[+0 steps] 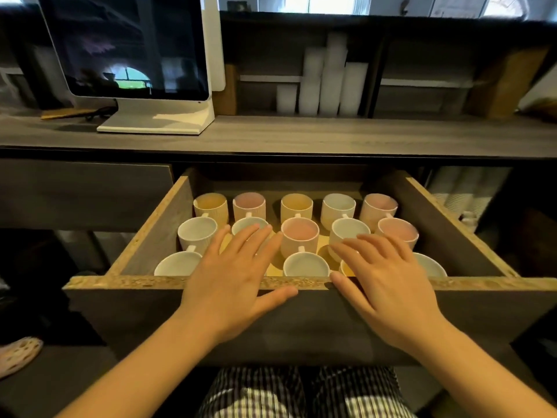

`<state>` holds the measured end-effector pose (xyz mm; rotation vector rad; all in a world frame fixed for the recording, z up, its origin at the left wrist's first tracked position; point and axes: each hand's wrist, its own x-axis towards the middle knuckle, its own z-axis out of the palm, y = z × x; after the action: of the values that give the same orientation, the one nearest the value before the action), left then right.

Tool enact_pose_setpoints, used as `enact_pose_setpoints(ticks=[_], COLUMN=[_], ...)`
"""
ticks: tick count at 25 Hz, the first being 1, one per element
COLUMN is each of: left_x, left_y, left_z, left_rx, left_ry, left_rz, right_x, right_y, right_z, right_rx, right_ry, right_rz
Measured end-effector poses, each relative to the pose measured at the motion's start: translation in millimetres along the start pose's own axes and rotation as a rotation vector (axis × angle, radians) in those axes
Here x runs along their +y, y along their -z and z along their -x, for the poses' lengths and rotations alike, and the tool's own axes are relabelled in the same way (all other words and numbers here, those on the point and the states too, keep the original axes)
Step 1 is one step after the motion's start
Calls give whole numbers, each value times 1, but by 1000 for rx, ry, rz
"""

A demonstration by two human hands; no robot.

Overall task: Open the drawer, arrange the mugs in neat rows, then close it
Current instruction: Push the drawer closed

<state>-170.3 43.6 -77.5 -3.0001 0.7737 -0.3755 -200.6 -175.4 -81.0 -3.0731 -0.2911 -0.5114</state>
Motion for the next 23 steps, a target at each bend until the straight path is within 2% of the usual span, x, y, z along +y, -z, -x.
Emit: enact_pose_setpoints(ticks=[5, 8, 11, 16, 23], left_x=[-6, -14, -25, -45, -72], left_y=[-12, -12, -19, -28, -39], left_z=[-14, -35, -61, -97, -153], left_rx=[75, 66, 132, 121, 131], left_ry=[-13, 2, -24, -72, -42], left_rz=[-63, -46, -66, -131, -81], right_x=[4, 10, 20, 34, 52], right_y=[-14, -20, -26, -39, -62], right_z=[-15, -37, -65, -103, -163], right_rx=[97, 91, 79, 69, 49], right_ry=[16, 6, 17, 105, 100], right_rz=[102, 103, 101, 156, 181])
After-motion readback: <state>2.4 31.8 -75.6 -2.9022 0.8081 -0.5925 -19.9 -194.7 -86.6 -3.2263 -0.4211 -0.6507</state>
